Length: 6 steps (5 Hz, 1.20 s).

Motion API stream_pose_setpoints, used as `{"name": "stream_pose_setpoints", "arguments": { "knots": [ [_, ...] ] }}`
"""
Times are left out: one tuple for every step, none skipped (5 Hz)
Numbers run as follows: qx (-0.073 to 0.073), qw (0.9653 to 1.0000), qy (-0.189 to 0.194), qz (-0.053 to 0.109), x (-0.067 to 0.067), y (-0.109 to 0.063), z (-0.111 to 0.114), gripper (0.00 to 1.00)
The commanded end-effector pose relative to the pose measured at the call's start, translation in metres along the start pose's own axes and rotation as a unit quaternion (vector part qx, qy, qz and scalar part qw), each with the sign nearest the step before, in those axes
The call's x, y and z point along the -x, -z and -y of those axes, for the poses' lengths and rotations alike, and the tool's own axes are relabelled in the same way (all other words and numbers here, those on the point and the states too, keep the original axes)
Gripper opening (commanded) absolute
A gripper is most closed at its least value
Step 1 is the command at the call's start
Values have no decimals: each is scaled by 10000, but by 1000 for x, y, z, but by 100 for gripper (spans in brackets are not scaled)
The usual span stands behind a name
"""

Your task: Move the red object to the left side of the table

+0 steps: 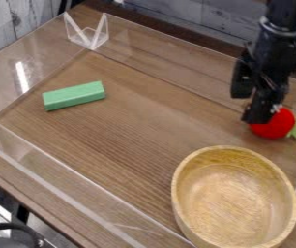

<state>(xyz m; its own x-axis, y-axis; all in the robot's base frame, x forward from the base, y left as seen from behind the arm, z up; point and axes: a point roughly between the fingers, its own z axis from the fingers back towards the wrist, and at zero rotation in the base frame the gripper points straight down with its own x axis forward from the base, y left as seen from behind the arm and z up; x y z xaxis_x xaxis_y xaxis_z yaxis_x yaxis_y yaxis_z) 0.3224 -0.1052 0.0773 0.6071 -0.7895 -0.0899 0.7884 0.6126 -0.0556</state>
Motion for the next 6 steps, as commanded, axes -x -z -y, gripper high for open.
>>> {"name": "stream_pose_setpoints", "arguments": {
  "knots": [
    [-249,9979,521,278,-27,-12,-5,100],
    [-248,9970,683,262,-41,-2,-10,100],
    [-200,9973,683,204,-49,11,-16,100],
    [-150,9975,672,166,-53,21,-20,100],
    [-96,9976,667,157,-56,29,-23,100],
    [-69,9977,656,172,-55,35,-22,100]
  ]
}}
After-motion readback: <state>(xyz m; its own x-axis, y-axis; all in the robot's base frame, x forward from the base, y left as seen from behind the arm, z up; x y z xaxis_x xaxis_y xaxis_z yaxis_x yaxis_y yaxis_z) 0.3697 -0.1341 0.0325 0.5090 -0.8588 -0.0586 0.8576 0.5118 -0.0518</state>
